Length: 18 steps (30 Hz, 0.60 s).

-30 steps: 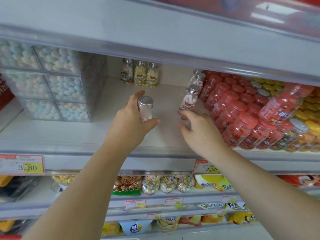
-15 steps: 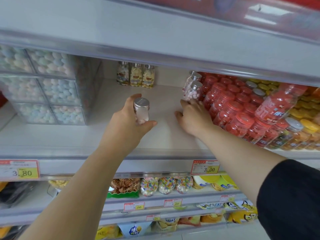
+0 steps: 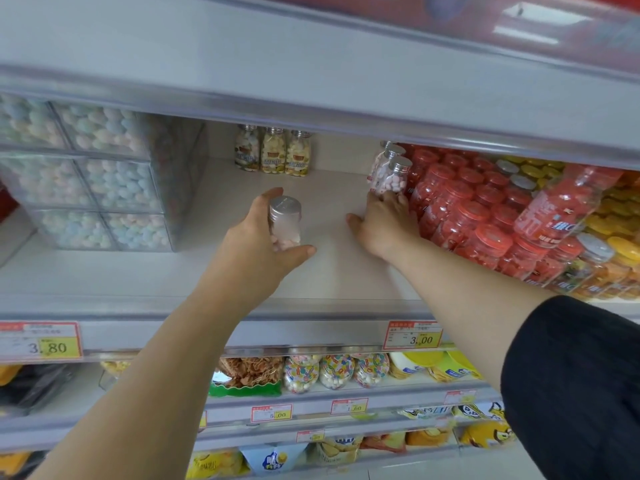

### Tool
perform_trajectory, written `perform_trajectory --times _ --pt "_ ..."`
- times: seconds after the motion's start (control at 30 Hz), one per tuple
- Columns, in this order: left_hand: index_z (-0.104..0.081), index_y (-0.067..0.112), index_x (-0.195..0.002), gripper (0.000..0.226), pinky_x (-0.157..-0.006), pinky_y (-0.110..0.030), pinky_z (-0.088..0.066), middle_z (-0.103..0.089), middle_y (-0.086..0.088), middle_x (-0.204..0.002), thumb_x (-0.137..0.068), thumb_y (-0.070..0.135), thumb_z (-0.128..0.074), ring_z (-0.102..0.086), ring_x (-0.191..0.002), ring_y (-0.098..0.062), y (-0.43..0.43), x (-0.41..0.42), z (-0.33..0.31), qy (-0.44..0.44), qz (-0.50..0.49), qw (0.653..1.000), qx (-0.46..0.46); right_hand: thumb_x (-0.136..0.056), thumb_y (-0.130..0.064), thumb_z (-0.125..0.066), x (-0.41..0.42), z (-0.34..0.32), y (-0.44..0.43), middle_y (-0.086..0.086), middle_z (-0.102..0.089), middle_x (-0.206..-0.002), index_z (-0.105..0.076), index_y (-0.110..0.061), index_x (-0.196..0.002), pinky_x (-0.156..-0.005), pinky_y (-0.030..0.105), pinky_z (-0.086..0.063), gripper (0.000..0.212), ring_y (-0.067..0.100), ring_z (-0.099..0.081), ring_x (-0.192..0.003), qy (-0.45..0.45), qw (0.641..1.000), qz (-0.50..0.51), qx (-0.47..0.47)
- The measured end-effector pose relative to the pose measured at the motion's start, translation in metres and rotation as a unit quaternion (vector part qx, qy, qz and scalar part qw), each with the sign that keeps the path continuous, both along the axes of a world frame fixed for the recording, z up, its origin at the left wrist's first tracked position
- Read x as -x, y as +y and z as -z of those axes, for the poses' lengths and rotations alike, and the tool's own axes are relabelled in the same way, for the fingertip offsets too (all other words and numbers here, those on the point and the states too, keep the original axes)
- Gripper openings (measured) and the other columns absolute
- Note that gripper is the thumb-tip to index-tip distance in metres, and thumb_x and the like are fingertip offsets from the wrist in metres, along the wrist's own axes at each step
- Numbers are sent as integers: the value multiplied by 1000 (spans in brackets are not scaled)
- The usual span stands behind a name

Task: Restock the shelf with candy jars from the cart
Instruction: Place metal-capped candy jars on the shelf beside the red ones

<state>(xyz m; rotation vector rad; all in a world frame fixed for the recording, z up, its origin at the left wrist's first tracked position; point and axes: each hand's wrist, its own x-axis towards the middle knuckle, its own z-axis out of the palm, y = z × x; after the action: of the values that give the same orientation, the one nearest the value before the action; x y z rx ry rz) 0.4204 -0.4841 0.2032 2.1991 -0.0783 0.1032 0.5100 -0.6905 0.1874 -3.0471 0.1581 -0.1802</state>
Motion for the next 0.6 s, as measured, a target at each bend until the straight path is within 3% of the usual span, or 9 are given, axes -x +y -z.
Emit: perform_trajectory --times 0.1,0.2,0.27,0.33,0.43,0.53,0.6 --pt "-45 26 -132 55 -89 -36 -51 -65 1 -110 -84 23 -72 -63 -96 -20 8 -2 -5 29 65 996 -55 -95 -43 -50 21 -3 -1 14 -57 -128 -56 -11 -128 -102 42 -42 46 35 -49 -123 -29 997 -58 -33" --pt "-55 22 -112 31 -91 -41 -52 -69 0 -103 -85 21 -70 -66 -95 -22 13 -4 -8 31 94 993 -62 -94 -25 -60 64 -11 2 -1 -69 -116 -68 -20 -121 -98 29 -47 29 17 -63 -108 -7 974 -131 -186" --pt "-57 24 -111 33 -92 -37 -53 -69 4 -105 -83 24 -74 -66 -98 -18 5 -4 -6 26 104 993 -49 -90 -18 -67 88 -15 1 -12 -70 -106 -70 -23 -114 -93 23 -49 24 5 -64 -96 33 949 -170 -265" --pt "-57 28 -115 41 -88 -27 -52 -68 9 -106 -81 25 -79 -66 -100 -12 -10 -5 -2 11 109 994 -17 -86 -18 -72 101 -18 -1 -14 -68 -106 -65 -25 -117 -87 25 -52 33 1 -63 -86 46 934 -185 -303" --pt "-59 30 -120 47 -66 0 -40 -63 15 -98 -79 28 -82 -64 -90 -5 -41 -6 2 -11 113 994 11 -83 -16 -72 103 -21 -6 -10 -68 -107 -53 -27 -130 -81 33 -55 52 8 -65 -79 37 927 -166 -335" --pt "-57 25 -128 51 -57 -2 -37 -63 12 -106 -82 30 -79 -56 -75 -1 -61 -6 3 -19 123 992 -20 -81 -12 -71 102 -21 -13 -3 -70 -94 -52 -29 -125 -74 35 -56 50 12 -66 -76 57 926 -163 -336" --pt "-54 25 -132 53 -60 -6 -38 -65 7 -116 -84 24 -75 -58 -74 -1 -61 -5 1 -2 144 989 -35 -80 -10 -71 101 -22 -18 -4 -69 -92 -52 -28 -123 -70 28 -52 49 7 -64 -72 83 921 -171 -339"
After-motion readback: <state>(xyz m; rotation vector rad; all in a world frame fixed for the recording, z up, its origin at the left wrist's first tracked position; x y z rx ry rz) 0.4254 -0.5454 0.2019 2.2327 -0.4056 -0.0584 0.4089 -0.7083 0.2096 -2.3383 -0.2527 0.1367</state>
